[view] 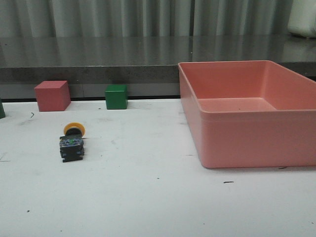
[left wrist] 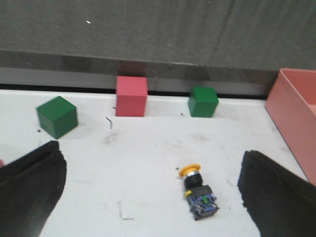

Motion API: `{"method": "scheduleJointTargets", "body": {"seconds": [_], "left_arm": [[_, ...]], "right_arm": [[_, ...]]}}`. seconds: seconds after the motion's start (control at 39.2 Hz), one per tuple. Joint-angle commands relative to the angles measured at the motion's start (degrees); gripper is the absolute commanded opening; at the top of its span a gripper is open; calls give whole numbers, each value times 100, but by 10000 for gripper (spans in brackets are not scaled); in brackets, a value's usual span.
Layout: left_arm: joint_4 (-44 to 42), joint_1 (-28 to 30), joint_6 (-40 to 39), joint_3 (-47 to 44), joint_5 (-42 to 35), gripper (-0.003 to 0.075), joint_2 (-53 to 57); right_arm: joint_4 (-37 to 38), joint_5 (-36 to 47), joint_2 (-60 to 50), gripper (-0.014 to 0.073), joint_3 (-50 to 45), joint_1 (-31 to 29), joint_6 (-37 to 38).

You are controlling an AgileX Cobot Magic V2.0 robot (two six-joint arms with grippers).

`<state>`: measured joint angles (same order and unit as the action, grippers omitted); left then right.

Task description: Place and stand button with both arms

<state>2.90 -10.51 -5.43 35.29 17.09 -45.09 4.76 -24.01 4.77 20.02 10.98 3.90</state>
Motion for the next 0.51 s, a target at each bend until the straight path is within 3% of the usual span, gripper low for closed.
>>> {"method": "scheduleJointTargets", "body": {"seconds": [0.0, 0.23, 0.49], "left_arm": [[71, -472, -11, 527, -260, 679, -620], [604, -947, -11, 1806, 940, 679, -2311], [723, -947, -32, 3688, 3169, 679, -4309]], "right_arm": [[77, 494, 65, -62, 140, -22, -45], [77, 494, 65, -62, 140, -22, -45], [77, 494, 65, -62, 140, -22, -45]]}}
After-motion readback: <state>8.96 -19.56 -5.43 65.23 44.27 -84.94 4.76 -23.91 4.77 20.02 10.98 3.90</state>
